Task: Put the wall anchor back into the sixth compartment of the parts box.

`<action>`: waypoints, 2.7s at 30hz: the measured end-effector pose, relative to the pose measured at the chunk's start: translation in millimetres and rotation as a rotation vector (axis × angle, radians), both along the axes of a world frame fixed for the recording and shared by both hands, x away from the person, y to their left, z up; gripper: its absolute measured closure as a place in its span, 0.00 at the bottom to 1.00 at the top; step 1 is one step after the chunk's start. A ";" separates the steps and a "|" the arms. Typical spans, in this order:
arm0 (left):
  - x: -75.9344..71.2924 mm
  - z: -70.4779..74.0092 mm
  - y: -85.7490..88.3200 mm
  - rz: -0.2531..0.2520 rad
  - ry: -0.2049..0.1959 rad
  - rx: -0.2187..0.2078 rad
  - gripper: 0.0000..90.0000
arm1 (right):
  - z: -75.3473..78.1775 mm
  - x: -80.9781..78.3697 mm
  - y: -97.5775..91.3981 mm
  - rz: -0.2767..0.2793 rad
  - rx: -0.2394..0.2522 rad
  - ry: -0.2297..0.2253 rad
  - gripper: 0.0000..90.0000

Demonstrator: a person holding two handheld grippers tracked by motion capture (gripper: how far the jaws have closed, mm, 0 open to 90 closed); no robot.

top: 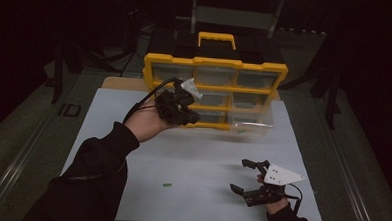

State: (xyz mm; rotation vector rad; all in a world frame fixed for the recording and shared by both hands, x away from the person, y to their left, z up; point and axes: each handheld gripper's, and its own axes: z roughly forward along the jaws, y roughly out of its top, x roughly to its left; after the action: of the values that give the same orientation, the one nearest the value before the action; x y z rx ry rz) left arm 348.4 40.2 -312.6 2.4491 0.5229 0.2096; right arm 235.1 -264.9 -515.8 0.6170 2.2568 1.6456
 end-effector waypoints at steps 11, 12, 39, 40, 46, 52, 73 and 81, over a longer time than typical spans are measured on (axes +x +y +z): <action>11.8 19.1 -9.3 0.023 -0.008 -0.038 0.93 | -0.1 0.0 -0.1 0.001 0.002 0.000 0.12; 14.0 22.2 -11.5 0.024 -0.007 -0.046 0.93 | -0.1 0.0 -0.2 0.001 0.002 0.000 0.12; 29.2 36.9 -66.4 0.063 -0.007 -0.134 0.93 | -0.1 0.2 -1.1 0.002 0.006 0.004 0.12; 30.0 36.6 -68.7 0.063 -0.004 -0.137 0.93 | -0.1 0.2 -1.0 0.002 0.006 0.003 0.12; 32.6 33.1 -82.6 0.067 0.000 -0.150 0.93 | -0.2 0.2 -1.0 0.003 0.005 0.003 0.12; 35.3 29.9 -92.8 0.076 0.010 -0.162 0.93 | -0.4 0.4 -1.3 0.001 0.005 0.006 0.12; 42.6 9.1 -125.1 0.132 0.016 -0.156 0.93 | -1.4 0.2 0.0 0.007 -0.002 0.003 0.12; 47.2 -3.6 -132.3 0.129 0.044 -0.128 0.93 | -0.9 -0.5 -0.6 0.006 0.002 0.003 0.12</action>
State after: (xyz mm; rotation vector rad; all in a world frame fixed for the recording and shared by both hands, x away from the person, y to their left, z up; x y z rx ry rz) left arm 395.6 -92.1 -316.2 2.3027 0.6927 0.1705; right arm 234.7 -265.5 -516.7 0.6147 2.2614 1.6509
